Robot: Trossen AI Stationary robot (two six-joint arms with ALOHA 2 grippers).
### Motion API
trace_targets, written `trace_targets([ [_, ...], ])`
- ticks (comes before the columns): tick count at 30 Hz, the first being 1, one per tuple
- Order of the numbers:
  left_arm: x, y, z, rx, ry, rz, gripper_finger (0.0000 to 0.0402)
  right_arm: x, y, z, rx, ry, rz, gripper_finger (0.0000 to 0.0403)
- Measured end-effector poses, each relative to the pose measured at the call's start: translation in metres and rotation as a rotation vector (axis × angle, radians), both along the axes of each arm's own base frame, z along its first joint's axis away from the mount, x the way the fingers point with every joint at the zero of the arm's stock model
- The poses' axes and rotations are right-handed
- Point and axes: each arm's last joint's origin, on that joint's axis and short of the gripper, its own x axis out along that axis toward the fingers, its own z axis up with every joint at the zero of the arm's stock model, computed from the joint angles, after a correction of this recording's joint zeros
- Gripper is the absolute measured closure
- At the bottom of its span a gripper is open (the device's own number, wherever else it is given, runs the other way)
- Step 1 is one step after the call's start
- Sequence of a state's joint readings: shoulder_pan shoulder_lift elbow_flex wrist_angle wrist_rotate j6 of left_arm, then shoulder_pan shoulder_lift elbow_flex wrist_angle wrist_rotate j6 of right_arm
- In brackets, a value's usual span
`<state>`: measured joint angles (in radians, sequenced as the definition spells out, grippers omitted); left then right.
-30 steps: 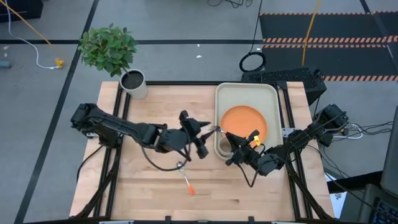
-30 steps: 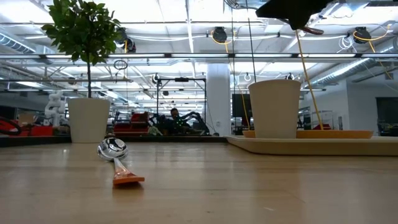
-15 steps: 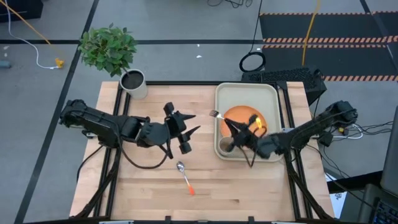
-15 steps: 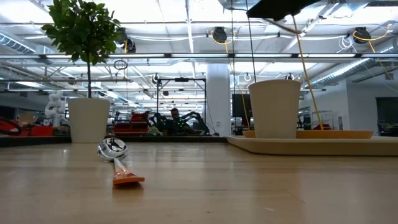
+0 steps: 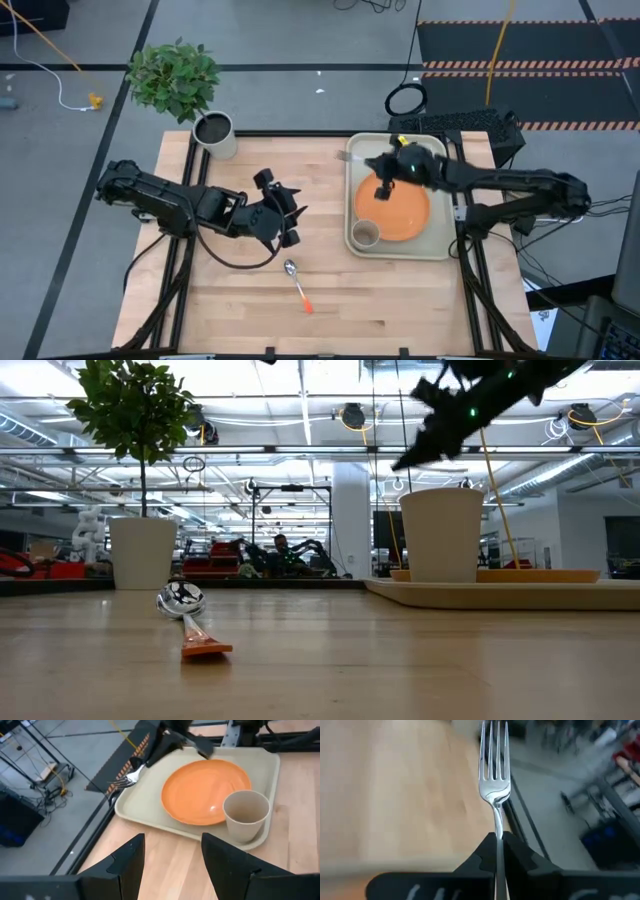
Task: Pick and place plate/cup/fork/spoon on tray
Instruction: Put the orange fork on the gray tray to the top of the orange plate
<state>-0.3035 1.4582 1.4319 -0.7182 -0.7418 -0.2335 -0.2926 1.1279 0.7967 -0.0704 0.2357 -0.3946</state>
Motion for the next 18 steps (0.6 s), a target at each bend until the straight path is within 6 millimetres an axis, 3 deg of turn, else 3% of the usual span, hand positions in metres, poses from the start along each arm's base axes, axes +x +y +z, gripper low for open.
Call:
trace_targets([
  [8, 0.000, 0.000, 0.000, -0.010, -0.003, 0.008, 0.0204, -0.033, -0.059, -0.022, -0.005, 0.324, 0.016, 0.0399],
  [18, 0.000, 0.000, 0.000, -0.016, -0.009, 0.013, 0.0204, -0.051, -0.103, -0.052, 0.134, 0.384, 0.031, 0.0399],
])
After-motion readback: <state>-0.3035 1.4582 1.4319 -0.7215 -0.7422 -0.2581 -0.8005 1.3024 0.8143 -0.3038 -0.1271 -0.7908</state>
